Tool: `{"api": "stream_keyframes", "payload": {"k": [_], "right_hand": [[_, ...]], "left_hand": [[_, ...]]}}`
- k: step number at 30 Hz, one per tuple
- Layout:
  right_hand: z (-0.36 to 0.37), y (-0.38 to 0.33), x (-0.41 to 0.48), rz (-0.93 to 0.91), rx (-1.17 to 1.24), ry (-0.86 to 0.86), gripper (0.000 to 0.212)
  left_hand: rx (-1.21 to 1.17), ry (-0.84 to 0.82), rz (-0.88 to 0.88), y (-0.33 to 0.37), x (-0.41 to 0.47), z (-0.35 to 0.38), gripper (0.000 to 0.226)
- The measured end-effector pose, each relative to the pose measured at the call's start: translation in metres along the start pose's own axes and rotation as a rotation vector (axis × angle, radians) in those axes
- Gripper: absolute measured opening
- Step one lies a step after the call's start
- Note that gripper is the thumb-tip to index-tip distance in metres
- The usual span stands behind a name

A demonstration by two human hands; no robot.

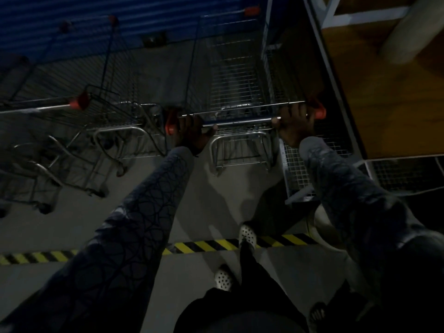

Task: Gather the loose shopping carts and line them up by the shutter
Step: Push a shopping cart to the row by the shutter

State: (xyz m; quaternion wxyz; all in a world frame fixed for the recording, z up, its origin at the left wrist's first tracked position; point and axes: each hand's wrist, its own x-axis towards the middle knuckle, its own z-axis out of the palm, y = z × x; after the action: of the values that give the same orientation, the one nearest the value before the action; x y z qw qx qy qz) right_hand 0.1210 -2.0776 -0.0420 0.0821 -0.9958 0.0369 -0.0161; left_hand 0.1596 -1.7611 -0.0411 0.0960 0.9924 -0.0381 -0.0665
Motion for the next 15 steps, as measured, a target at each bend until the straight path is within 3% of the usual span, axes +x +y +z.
{"api": "stream_keyframes", "payload": {"k": [4,11,15], "right_hand": [[0.000,-0.012,-0.043,0.026,0.011,-0.036,0.076],[0.000,-0.027,-0.112,0.016,0.033,-0.011,0.076],[0.001,-0.030,-0.143,-0.031,0.037,0.023,0.070]], "left_hand": [[0.028,0.087,0.038,-0.011,-0.045,0.005,0.082],[0.030,0.100,0.060,-0.026,-0.115,0.005,0.074],[0.038,0.158,0.044,-0.032,-0.145,0.011,0.090]]}}
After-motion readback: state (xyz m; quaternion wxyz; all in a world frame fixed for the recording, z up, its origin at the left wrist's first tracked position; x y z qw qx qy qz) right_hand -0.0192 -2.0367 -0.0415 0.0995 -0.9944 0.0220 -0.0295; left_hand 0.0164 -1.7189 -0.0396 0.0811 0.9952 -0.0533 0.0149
